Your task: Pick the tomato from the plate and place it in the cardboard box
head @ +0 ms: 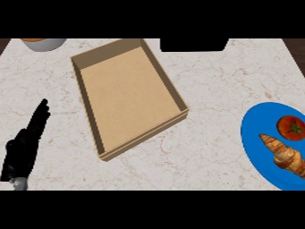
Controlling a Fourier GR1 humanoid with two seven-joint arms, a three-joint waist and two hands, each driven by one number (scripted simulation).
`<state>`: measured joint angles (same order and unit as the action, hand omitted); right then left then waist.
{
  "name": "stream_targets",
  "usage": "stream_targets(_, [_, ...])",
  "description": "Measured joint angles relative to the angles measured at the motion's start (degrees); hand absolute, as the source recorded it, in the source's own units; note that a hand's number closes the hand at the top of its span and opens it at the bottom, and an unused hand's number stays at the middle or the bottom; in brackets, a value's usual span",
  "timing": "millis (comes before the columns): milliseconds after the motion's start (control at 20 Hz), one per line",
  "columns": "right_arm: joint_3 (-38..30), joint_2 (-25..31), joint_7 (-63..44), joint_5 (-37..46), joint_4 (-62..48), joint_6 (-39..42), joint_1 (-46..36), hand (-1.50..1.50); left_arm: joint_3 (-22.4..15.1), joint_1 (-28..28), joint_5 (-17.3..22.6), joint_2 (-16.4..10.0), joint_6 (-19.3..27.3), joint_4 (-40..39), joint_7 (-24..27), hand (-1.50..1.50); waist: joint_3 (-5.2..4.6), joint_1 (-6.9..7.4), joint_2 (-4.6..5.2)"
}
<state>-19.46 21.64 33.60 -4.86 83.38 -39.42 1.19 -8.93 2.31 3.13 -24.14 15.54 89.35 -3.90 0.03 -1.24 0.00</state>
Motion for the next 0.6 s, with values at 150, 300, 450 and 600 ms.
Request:
stream_targets(150, [2.04,2.44,-4.87,5.74,1.0,-1.83,6.54,-1.5,0.16,0.38,0.01,-0.33,-0.3,1.07,-0.59,0.0,-0.14,0.16,-0.06])
stream_targets(300, [4.94,6.22,-12.7,11.38,1.64,-1.16,11.47,-1.5,-0.24,0.28,-0.59,0.15,-0.22,0.4,-0.16,0.0,-0.29,0.51,0.11])
stream_targets(450, [7.98,10.51,-21.58,16.27,2.47,1.9,15.63,-1.5,-0.28,-0.82,-0.92,0.27,-0.26,0.12,-0.6,0.0,-0.42,0.75,0.31])
stream_targets(600, [11.28,14.3,-31.81,20.64,4.99,5.98,18.03,-1.5,-0.57,-1.26,-1.32,0.4,-0.32,0.16,-1.05,0.0,-0.44,1.29,0.36])
